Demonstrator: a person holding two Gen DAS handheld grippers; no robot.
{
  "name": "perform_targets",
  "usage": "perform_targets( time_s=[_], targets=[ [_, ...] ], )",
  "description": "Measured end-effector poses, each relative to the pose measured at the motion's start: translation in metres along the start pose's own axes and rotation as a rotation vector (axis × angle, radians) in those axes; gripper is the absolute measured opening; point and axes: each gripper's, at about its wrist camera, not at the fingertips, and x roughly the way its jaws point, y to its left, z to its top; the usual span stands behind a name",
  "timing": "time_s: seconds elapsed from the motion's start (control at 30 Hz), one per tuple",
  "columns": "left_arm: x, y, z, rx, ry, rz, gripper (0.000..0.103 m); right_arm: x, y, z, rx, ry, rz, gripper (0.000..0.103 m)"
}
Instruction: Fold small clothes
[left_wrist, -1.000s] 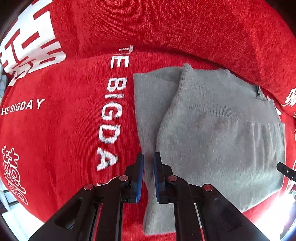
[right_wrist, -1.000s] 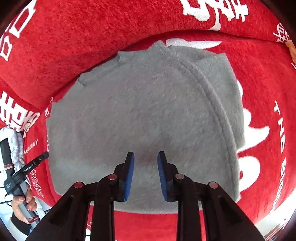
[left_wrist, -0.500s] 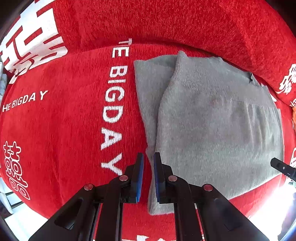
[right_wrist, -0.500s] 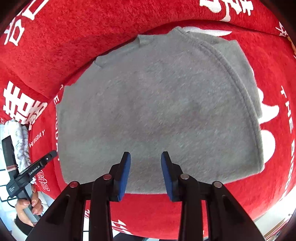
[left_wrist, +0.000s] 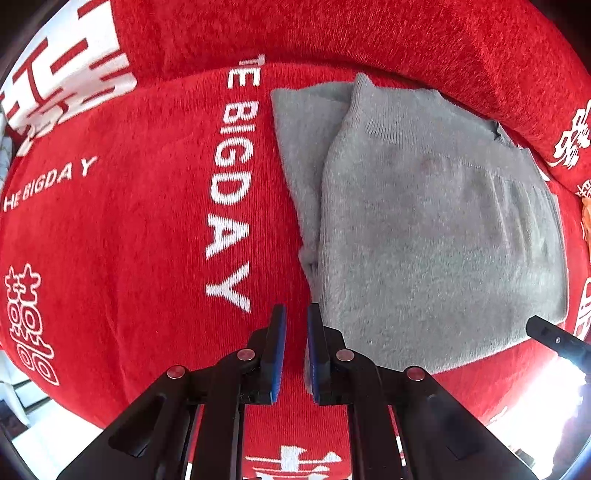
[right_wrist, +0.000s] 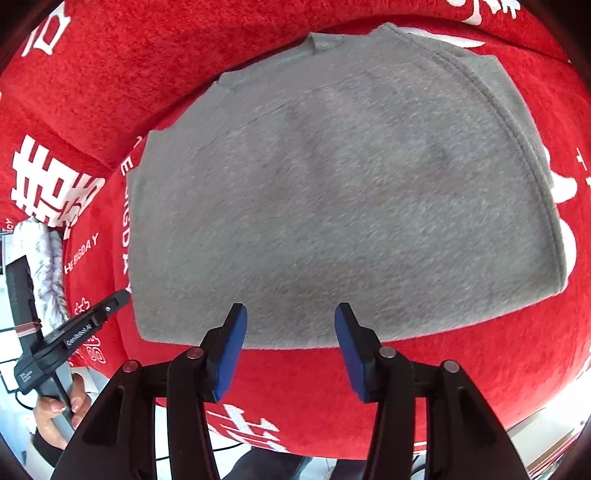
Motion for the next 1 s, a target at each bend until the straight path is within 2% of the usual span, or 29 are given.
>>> perform_targets(
  time_s=[0.1, 0.13, 0.17, 0.2, 0.27, 0.33, 0.43, 0.57, 0.73, 1.0],
  targets=[
    [0.0, 0.001, -0.004, 0.006, -0.001, 0.033, 0.015, 0.001, 0.006, -0.002, -0.012, 0.0, 0.004, 0.062],
    [0.0, 0.001, -0.005, 0.005, 0.0, 0.039, 0.026, 0.002, 0.008, -0.003, -0.016, 0.0, 0.003, 0.063],
    [-0.001, 0.002, -0.006, -0.002, -0.001, 0.043, 0.075, 0.003, 0.009, -0.003, -0.02, 0.001, 0.002, 0.064],
    [-0.002, 0.002, -0.007, -0.012, -0.011, 0.055, 0.102, 0.003, 0.01, -0.003, -0.025, 0.003, 0.002, 0.065],
    [-0.013, 0.001, -0.011, -0.011, -0.068, 0.093, 0.102, 0.003, 0.012, -0.005, -0.034, 0.0, 0.001, 0.074],
    [-0.014, 0.001, -0.012, -0.008, -0.063, 0.091, 0.102, 0.003, 0.014, -0.005, -0.044, -0.007, -0.006, 0.081],
    [-0.014, 0.003, -0.013, -0.03, -0.041, 0.079, 0.102, 0.004, 0.018, -0.006, -0.062, -0.019, -0.029, 0.081],
    [-0.014, 0.015, -0.011, -0.085, -0.028, 0.112, 0.102, 0.005, 0.031, -0.009, -0.128, -0.037, -0.1, 0.085],
    [-0.006, 0.021, -0.014, -0.115, 0.01, 0.109, 0.102, 0.015, 0.043, -0.015, -0.184, 0.004, -0.172, 0.085],
    [-0.009, 0.026, -0.03, -0.128, 0.012, 0.051, 0.102, 0.029, 0.043, -0.022, -0.163, 0.05, -0.154, 0.085]
  ],
)
